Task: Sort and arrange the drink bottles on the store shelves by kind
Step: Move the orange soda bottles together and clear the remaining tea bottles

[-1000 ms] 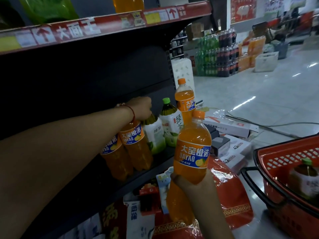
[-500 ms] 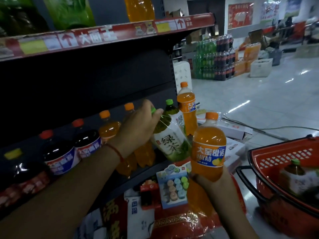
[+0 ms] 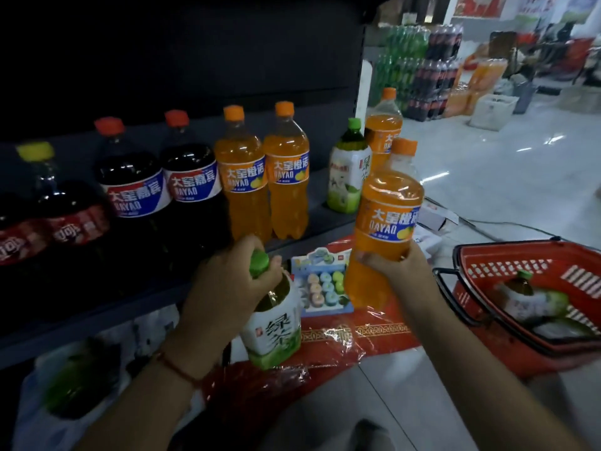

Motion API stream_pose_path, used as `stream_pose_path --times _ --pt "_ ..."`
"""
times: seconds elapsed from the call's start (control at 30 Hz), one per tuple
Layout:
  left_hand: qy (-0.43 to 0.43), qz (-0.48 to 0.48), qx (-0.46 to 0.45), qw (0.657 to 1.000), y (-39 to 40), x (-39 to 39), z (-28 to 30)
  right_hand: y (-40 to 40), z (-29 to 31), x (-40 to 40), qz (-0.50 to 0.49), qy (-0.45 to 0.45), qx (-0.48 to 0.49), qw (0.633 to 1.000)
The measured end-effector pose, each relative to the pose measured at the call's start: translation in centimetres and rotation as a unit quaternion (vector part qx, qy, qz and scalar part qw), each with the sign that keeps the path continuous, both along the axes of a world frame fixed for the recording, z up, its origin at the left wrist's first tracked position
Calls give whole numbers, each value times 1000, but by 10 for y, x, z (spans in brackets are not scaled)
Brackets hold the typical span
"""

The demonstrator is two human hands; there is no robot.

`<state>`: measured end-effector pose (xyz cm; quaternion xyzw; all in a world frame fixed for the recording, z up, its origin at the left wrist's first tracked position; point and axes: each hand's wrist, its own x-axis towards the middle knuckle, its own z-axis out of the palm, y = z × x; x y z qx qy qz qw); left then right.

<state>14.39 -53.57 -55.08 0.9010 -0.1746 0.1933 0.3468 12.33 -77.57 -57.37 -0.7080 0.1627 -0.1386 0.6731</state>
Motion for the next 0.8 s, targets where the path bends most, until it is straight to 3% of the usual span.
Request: stream_pose_path --times 0.3,0.8 --pt "-21 -19 -45 999 23 10 -2 5 44 104 33 -22 -75 996" --pt "-1 -38 -85 996 26 21 -8 25 9 183 -51 -25 -126 990"
